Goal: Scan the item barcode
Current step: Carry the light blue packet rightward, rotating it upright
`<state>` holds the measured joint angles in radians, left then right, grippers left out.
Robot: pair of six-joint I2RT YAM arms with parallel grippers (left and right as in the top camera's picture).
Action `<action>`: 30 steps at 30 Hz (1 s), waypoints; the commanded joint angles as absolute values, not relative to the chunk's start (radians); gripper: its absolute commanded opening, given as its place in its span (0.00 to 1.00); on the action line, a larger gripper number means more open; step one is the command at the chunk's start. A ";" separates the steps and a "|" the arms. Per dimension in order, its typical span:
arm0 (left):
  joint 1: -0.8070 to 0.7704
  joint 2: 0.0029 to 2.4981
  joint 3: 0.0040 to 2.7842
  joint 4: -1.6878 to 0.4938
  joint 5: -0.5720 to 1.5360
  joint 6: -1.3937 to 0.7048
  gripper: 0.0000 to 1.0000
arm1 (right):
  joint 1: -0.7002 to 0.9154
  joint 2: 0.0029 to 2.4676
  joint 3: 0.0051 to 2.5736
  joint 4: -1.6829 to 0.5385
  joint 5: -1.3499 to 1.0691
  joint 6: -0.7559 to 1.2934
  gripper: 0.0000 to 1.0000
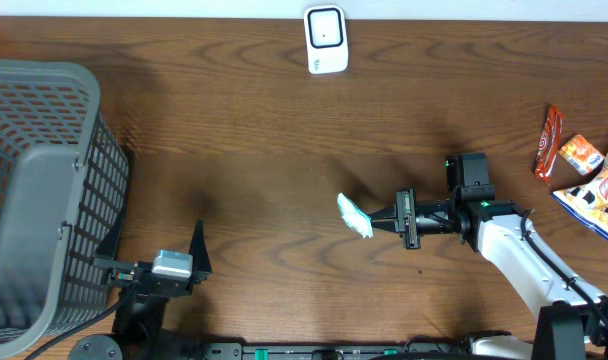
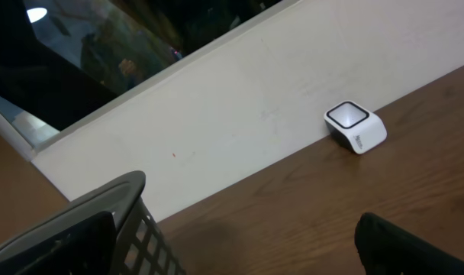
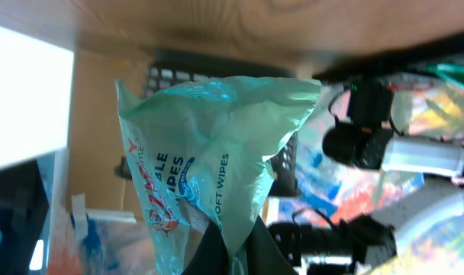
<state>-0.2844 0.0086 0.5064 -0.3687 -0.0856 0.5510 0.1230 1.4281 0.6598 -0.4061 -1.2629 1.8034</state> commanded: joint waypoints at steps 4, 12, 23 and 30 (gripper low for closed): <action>-0.289 0.003 0.511 -0.366 -0.098 0.557 1.00 | 0.122 1.429 0.660 -0.382 -1.352 2.049 0.02; -0.289 0.003 0.511 -0.366 -0.098 0.557 1.00 | 0.031 1.515 0.662 -0.414 -1.314 2.049 0.02; -0.289 0.003 0.511 -0.366 -0.098 0.557 1.00 | 0.054 1.556 0.662 -0.420 -1.380 2.049 0.01; -0.289 0.003 0.511 -0.366 -0.098 0.557 1.00 | 0.054 1.556 0.662 -0.406 -1.414 1.871 0.01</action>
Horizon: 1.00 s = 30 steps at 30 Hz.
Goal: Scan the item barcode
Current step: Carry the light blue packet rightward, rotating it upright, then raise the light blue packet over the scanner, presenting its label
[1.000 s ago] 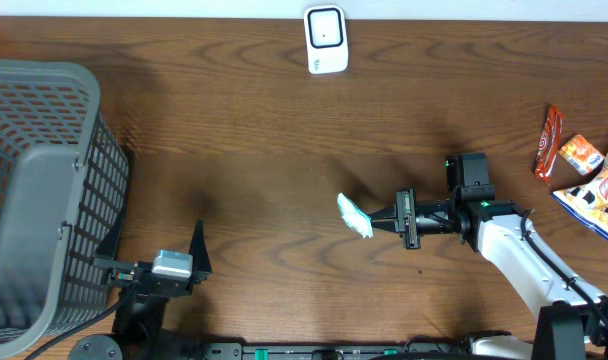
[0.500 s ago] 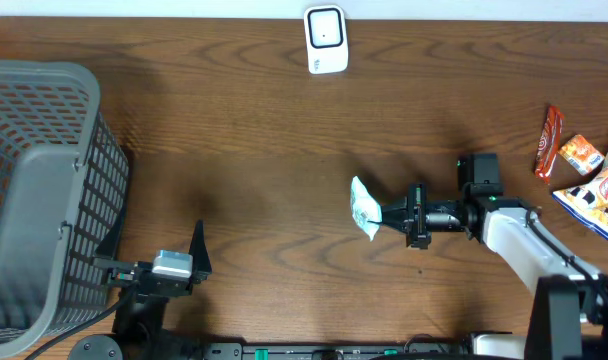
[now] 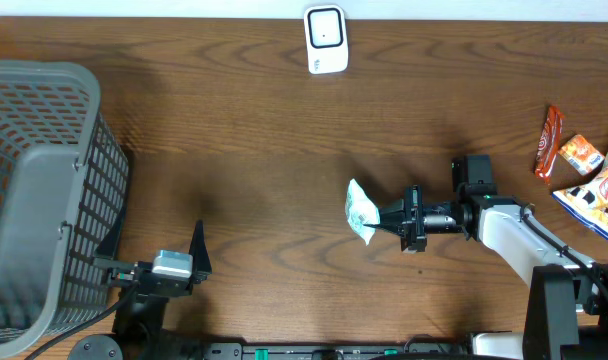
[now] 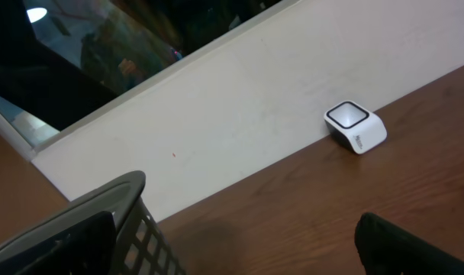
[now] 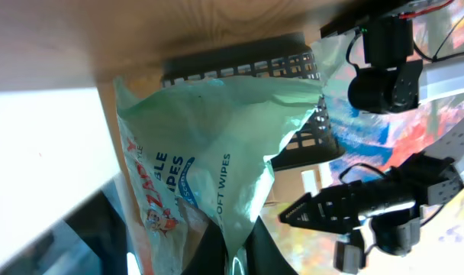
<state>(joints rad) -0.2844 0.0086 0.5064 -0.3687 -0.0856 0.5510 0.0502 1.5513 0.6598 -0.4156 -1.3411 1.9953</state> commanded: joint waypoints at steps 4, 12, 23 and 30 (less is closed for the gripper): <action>-0.290 0.003 0.511 -0.366 -0.098 0.557 1.00 | 0.067 1.554 0.662 -0.323 -1.445 1.658 0.01; -0.289 0.003 0.511 -0.366 -0.098 0.557 1.00 | 0.149 1.548 0.665 0.038 -1.085 1.806 0.01; -0.290 0.003 0.511 -0.366 -0.098 0.557 0.99 | 0.344 1.549 0.665 0.474 -0.188 1.985 0.02; -0.289 0.003 0.511 -0.366 -0.098 0.557 1.00 | 0.380 1.588 0.789 0.468 0.119 1.747 0.02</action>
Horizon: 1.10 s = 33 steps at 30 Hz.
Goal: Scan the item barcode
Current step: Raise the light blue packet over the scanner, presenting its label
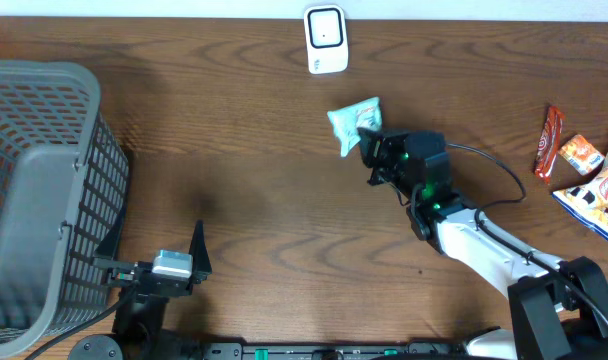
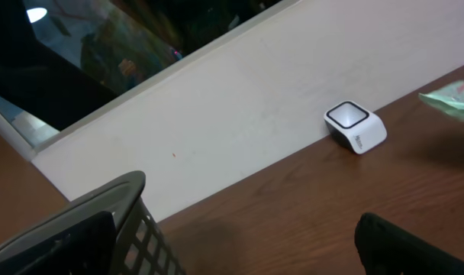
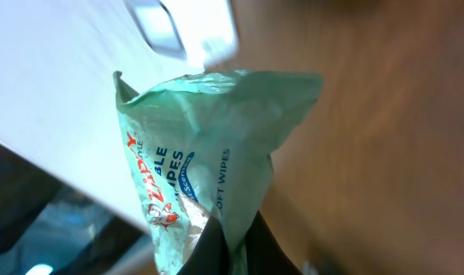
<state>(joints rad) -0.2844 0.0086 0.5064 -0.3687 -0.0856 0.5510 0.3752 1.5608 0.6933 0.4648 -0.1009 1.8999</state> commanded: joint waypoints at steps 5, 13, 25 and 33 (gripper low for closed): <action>-0.289 0.003 0.511 -0.366 -0.098 0.557 1.00 | 0.376 1.718 1.036 0.383 0.138 1.479 0.01; -0.289 0.003 0.511 -0.366 -0.098 0.557 1.00 | 0.372 2.023 1.507 0.205 0.186 1.270 0.01; -0.289 0.003 0.511 -0.366 -0.098 0.557 1.00 | 0.370 2.466 2.033 0.145 0.216 1.271 0.01; -0.289 0.003 0.511 -0.366 -0.098 0.557 1.00 | 0.370 2.559 2.123 0.138 0.265 1.279 0.02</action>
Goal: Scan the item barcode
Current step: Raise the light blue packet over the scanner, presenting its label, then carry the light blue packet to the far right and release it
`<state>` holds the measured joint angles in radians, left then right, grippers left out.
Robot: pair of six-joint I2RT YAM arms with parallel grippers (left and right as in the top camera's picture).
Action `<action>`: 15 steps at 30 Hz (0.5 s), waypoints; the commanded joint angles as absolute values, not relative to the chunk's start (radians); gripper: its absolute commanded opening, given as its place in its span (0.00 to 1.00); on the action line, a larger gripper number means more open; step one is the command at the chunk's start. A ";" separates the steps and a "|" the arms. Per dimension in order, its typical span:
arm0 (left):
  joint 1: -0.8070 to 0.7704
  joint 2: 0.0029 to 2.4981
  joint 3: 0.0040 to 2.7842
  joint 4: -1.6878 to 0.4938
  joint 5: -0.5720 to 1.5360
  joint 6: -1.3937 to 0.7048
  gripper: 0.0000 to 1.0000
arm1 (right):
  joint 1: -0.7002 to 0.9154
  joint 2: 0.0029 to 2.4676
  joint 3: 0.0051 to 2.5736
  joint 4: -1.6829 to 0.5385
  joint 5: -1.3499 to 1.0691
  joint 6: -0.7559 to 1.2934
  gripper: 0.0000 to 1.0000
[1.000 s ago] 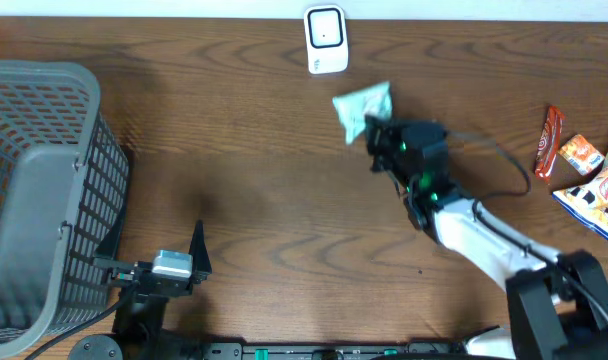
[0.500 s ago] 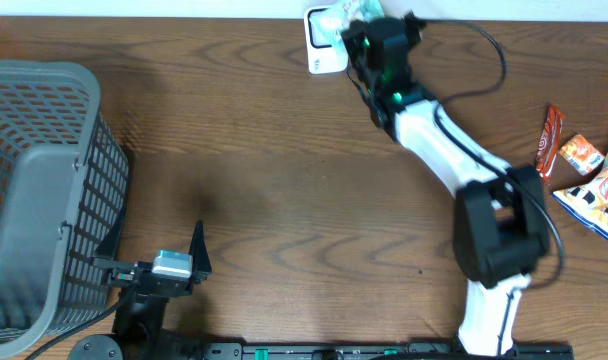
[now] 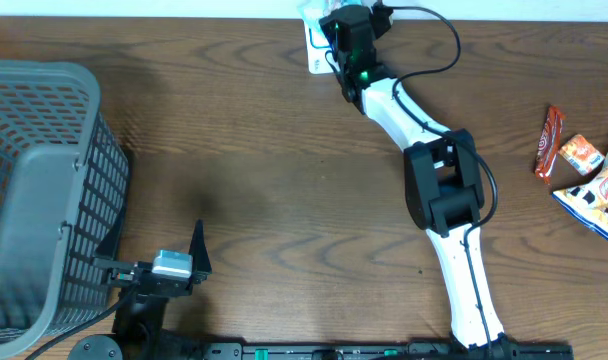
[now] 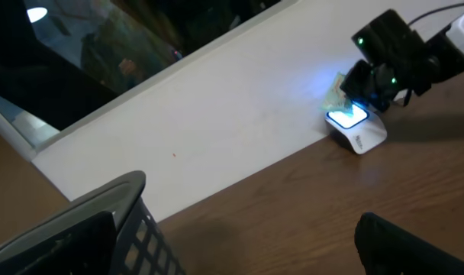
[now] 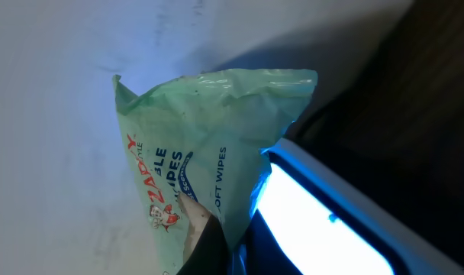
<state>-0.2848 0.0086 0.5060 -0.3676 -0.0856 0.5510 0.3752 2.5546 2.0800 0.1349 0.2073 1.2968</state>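
A pale green pack of soft wipes (image 5: 209, 145) hangs in my right gripper (image 5: 226, 256), which is shut on its lower edge. The pack is held right over the white barcode scanner (image 3: 322, 55) at the table's far edge, and the scanner window (image 5: 331, 221) glows blue-white beside it. From the left wrist view the lit scanner (image 4: 356, 126) shows with the pack (image 4: 335, 92) just above it. The right arm (image 3: 424, 140) reaches far across the table, its wrist hiding most of the pack from overhead. My left gripper (image 3: 189, 262) rests open near the front edge, holding nothing.
A grey mesh basket (image 3: 34, 190) stands at the left side of the table. Several snack packs (image 3: 584, 170) lie at the right edge. A white wall (image 4: 240, 107) runs directly behind the scanner.
My right gripper has moved with the wipes pack from a little right of the scanner to directly over it. The scanner window is now lit blue. The left arm has not moved.
My right gripper held the wipes pack above the middle of the table, then still there with the pack turned. Later the pack was near the scanner at the far edge. Now it sits over the lit scanner. The left gripper stayed open at the front.
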 commanded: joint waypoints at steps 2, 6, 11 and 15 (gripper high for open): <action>-0.289 0.003 0.511 -0.366 -0.098 0.557 1.00 | 0.367 2.557 2.126 0.138 0.253 1.266 0.02; -0.289 0.003 0.511 -0.366 -0.098 0.557 1.00 | 0.359 2.496 2.127 0.062 0.235 1.188 0.02; -0.289 0.003 0.511 -0.366 -0.098 0.557 0.99 | 0.309 2.342 2.127 -0.327 0.324 1.180 0.02; -0.289 0.003 0.511 -0.366 -0.098 0.557 1.00 | 0.226 2.239 2.127 -0.643 0.517 1.179 0.02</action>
<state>-0.2848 0.0086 0.5053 -0.3683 -0.0856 0.5510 0.3119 2.3882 2.0995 -0.5335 0.3042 1.2037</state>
